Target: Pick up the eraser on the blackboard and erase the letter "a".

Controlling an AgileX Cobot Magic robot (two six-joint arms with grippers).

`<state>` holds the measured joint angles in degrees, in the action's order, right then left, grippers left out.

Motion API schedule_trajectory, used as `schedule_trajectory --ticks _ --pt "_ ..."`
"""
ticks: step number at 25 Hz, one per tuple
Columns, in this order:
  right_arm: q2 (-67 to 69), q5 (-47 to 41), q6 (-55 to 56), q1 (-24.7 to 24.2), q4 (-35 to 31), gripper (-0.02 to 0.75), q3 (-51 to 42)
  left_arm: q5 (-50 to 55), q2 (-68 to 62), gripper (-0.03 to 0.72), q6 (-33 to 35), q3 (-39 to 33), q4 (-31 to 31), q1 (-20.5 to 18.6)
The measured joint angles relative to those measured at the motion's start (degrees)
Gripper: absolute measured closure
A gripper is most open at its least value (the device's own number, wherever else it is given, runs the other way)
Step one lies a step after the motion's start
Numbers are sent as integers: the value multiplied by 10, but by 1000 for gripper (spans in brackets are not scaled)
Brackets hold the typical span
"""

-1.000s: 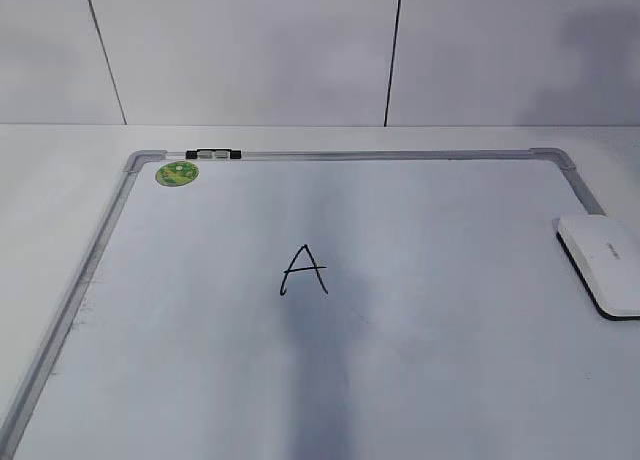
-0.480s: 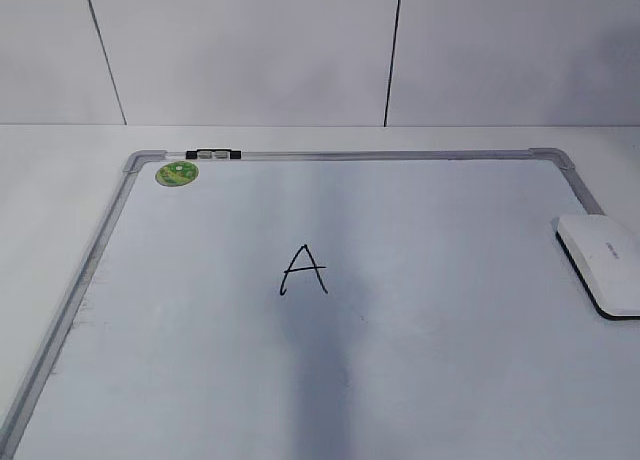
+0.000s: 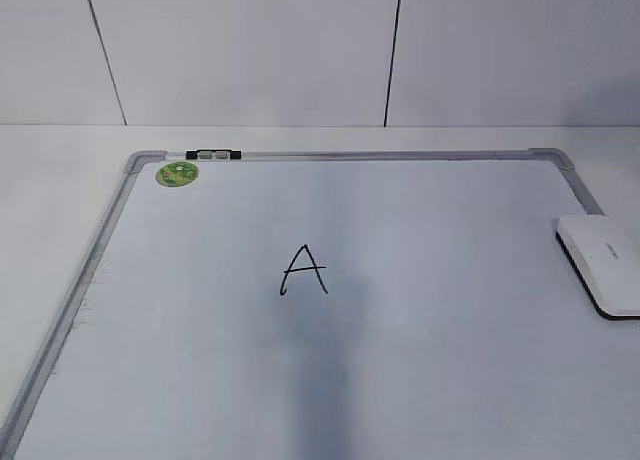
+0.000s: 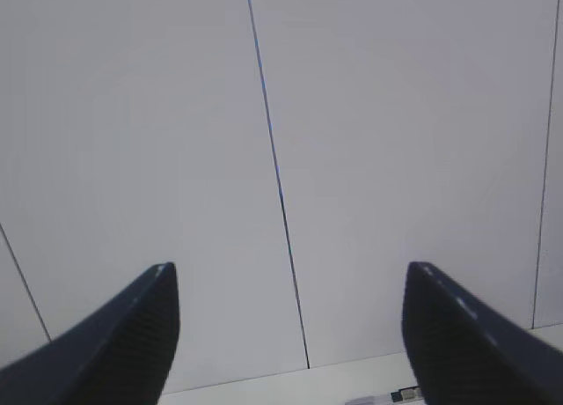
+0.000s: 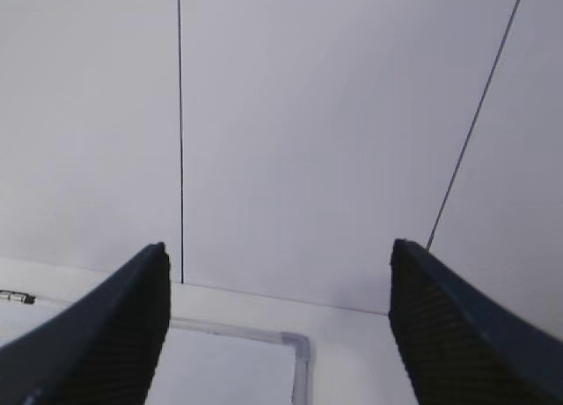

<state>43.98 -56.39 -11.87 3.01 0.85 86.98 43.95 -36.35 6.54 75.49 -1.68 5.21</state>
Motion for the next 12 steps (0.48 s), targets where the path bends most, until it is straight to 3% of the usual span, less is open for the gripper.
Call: schedule_trajectory --ticks 12 --pt "-126 3 -7 0 -25 146 -195 78 123 96 0 -153 -7 0"
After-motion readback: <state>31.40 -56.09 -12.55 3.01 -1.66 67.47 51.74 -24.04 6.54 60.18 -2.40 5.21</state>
